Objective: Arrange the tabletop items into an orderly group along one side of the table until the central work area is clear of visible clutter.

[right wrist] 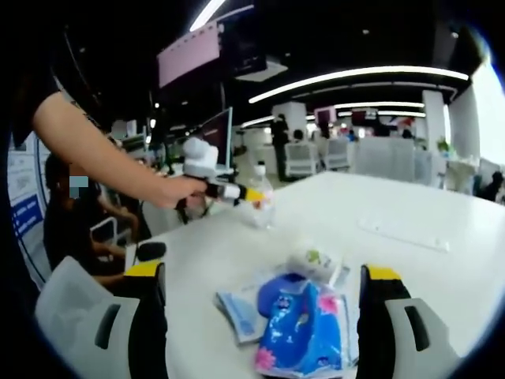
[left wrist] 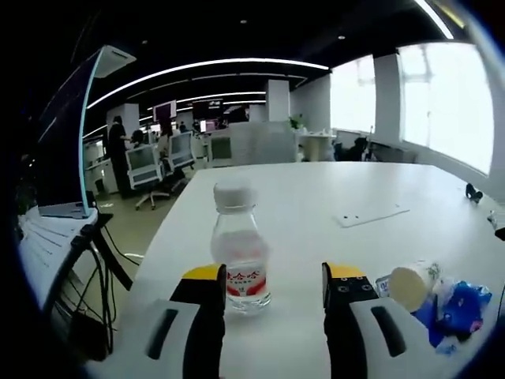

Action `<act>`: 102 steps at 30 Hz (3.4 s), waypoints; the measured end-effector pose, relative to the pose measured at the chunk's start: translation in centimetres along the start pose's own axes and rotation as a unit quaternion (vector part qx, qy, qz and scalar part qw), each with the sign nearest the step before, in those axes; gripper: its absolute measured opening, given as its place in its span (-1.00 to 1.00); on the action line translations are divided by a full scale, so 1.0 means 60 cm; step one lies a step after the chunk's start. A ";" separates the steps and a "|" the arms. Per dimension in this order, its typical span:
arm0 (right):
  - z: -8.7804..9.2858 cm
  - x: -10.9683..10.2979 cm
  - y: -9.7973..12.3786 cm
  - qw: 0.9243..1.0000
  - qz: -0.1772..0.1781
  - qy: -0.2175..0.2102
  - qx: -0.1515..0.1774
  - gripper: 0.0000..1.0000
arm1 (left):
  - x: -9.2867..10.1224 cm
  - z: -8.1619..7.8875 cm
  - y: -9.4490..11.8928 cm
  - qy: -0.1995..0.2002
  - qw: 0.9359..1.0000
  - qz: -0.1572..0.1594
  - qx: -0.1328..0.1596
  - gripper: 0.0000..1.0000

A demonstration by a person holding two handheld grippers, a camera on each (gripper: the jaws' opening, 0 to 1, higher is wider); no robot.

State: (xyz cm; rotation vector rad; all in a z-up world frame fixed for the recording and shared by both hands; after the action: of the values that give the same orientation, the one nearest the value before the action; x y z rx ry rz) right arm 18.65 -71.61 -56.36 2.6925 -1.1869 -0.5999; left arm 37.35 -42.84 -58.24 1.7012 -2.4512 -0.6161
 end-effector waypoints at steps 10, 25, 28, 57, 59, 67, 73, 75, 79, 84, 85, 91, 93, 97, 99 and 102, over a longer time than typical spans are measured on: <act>-0.013 -0.009 0.009 1.000 -0.001 0.013 0.007 1.00 | 0.011 -0.023 0.040 -0.014 1.000 0.002 0.011 0.01; -0.024 -0.010 0.022 1.000 0.007 0.019 0.009 1.00 | 0.033 -0.056 0.094 -0.033 0.999 0.013 0.019 0.20; -0.028 -0.010 0.024 1.000 0.006 0.023 0.011 1.00 | 0.038 -0.063 0.100 -0.037 0.999 0.014 0.022 0.20; -0.056 0.021 0.050 0.999 0.027 0.022 0.039 1.00 | 0.095 -0.076 0.095 -0.052 0.997 0.056 0.034 0.86; -0.053 0.025 0.053 0.999 0.032 0.022 0.038 1.00 | 0.105 -0.076 0.093 -0.053 0.996 0.063 0.034 0.88; -0.045 0.041 0.062 0.998 0.043 0.021 0.035 1.00 | 0.142 -0.074 0.092 -0.074 0.992 0.093 0.034 0.89; -0.039 0.047 0.063 0.998 0.046 0.022 0.037 1.00 | 0.160 -0.068 0.094 -0.091 0.989 0.112 0.029 0.86; -0.036 0.048 0.063 0.998 0.047 0.022 0.037 1.00 | 0.161 -0.066 0.093 -0.089 0.989 0.116 0.030 0.85; -0.030 0.050 0.059 0.998 0.047 0.020 0.031 1.00 | 0.165 -0.062 0.093 -0.079 0.989 0.118 0.029 0.80; -0.018 0.047 0.056 0.999 0.046 0.015 0.025 1.00 | 0.173 -0.052 0.095 -0.076 0.989 0.122 0.027 0.72; -0.014 0.047 0.055 0.999 0.046 0.013 0.024 1.00 | 0.175 -0.050 0.096 -0.076 0.989 0.124 0.025 0.70; 0.001 0.051 0.054 0.999 0.047 0.004 0.013 1.00 | 0.188 -0.034 0.096 -0.076 0.987 0.139 0.015 0.57; 0.004 0.051 0.055 0.999 0.049 0.002 0.011 1.00 | 0.194 -0.029 0.096 -0.077 0.986 0.145 0.014 0.53; 0.010 0.055 0.054 0.999 0.051 -0.006 0.008 1.00 | 0.204 -0.023 0.093 -0.078 0.985 0.153 0.009 0.51; 0.012 0.058 0.055 0.999 0.052 -0.008 0.008 1.00 | 0.208 -0.022 0.090 -0.079 0.985 0.156 0.009 0.50; 0.015 0.062 0.055 0.998 0.053 -0.013 0.006 1.00 | 0.211 -0.021 0.085 -0.078 0.984 0.159 0.007 0.49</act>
State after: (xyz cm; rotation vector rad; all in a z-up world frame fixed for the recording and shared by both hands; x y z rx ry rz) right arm 18.31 -76.52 -57.39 2.6190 -1.3344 -0.6153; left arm 28.56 -53.25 -57.03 1.2651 -2.7583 -0.7129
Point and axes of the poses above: the point that each gripper's makers call its tool centre point, and the gripper's own axes: y roughly backward along the fingers, x roughly to its right, z roughly out of its underside, the point moved 8 cm from there along y, roughly backward along the fingers, and after that the axes turned 11 degrees about -y, right-handed, at the moved point
